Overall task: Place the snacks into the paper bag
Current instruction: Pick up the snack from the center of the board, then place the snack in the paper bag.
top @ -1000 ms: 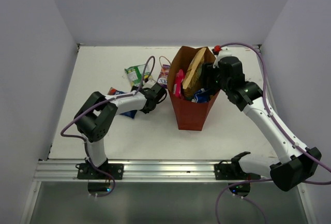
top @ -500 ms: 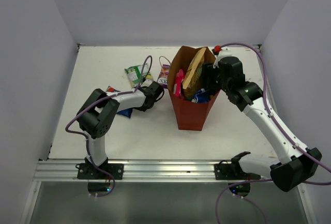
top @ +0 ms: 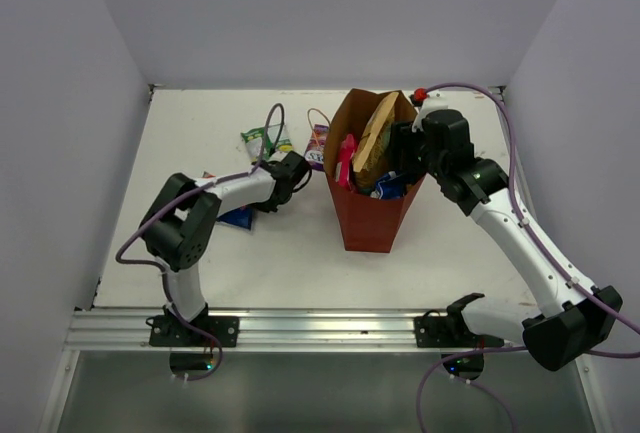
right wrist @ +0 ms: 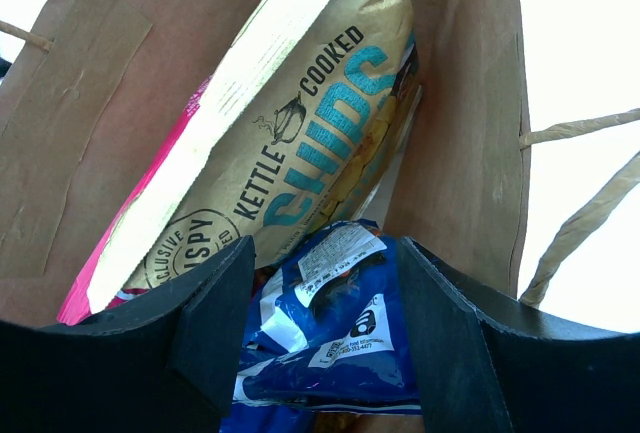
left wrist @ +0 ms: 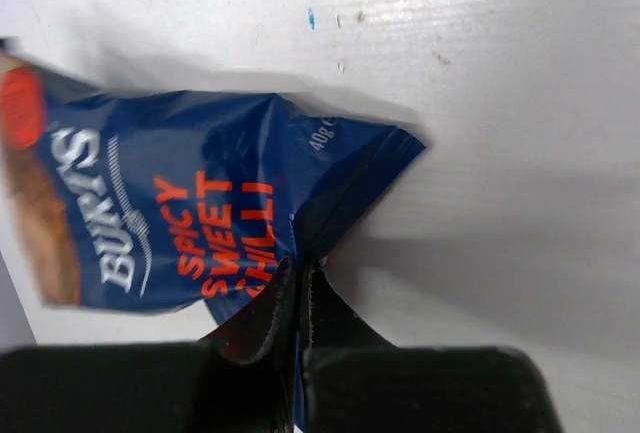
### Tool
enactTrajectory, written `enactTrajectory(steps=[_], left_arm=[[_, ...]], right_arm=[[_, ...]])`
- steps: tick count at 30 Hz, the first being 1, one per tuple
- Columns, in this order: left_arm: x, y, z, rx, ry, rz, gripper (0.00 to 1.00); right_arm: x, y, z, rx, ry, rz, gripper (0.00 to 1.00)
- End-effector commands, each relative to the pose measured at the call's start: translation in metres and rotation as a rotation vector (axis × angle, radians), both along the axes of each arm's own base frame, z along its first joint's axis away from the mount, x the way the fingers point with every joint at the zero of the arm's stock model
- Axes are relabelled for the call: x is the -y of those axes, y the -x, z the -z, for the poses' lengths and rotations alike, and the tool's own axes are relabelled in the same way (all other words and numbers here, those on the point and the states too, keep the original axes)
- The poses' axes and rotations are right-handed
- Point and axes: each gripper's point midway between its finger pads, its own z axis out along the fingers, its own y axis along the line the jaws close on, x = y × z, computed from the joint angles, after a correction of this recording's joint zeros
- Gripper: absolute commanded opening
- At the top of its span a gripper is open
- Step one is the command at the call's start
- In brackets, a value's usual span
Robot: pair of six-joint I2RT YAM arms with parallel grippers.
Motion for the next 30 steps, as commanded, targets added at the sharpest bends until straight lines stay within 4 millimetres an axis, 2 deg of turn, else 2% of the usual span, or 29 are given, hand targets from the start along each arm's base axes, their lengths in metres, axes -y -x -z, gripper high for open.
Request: enactTrajectory(steps=[1,5,7,10,12,13,15,16,18,19,21,22,24,27,30], left_arm=[[0.018,-0.010,-0.056,0.075,0.147,-0.014,0.00],[0.031,-0.024,-0.115,0.175,0.236,0.006,0.00],[0.033,-0.026,-0.138,0.200,0.262,0.017,0.00],[0.042,-0.038,-0.185,0.281,0.339,0.038,0.00],[0.043,-0.039,-0.207,0.311,0.373,0.054,0.00],[0.043,-0.045,-0.227,0.351,0.402,0.056,0.00],[0.041,-0.047,-0.252,0.393,0.438,0.069,0.00],[0.043,-0.051,-0.275,0.440,0.471,0.079,0.00],[0.047,-0.051,-0.303,0.492,0.518,0.114,0.00],[0.051,-0.052,-0.326,0.540,0.556,0.133,0.00],[0.061,-0.050,-0.353,0.580,0.628,0.196,0.00],[0.065,-0.048,-0.379,0.629,0.674,0.225,0.00],[0.081,-0.043,-0.408,0.674,0.768,0.309,0.00],[0.100,-0.032,-0.444,0.740,0.897,0.424,0.00],[0.118,-0.021,-0.464,0.744,0.994,0.527,0.00]], right_arm=[[-0.001,0.002,-0.015,0.048,-0.026,-0.016,0.63],[-0.001,0.003,-0.015,0.046,-0.027,-0.020,0.63],[-0.001,0.003,-0.016,0.049,-0.027,-0.019,0.63],[0.000,0.004,-0.016,0.048,-0.026,-0.016,0.63],[0.001,0.004,-0.017,0.051,-0.025,-0.012,0.63],[0.001,0.004,-0.016,0.051,-0.027,-0.012,0.62],[0.001,0.004,-0.018,0.054,-0.026,-0.012,0.63],[0.001,0.004,-0.017,0.053,-0.027,-0.011,0.63],[0.001,0.004,-0.017,0.052,-0.027,-0.012,0.63],[0.000,0.004,-0.017,0.053,-0.029,-0.012,0.63],[0.000,0.004,-0.016,0.049,-0.032,-0.015,0.62],[-0.001,0.003,-0.016,0.050,-0.033,-0.015,0.63],[-0.001,0.004,-0.015,0.048,-0.033,-0.016,0.63],[-0.001,0.003,-0.015,0.048,-0.035,-0.015,0.63],[-0.001,0.003,-0.014,0.043,-0.034,-0.016,0.63]])
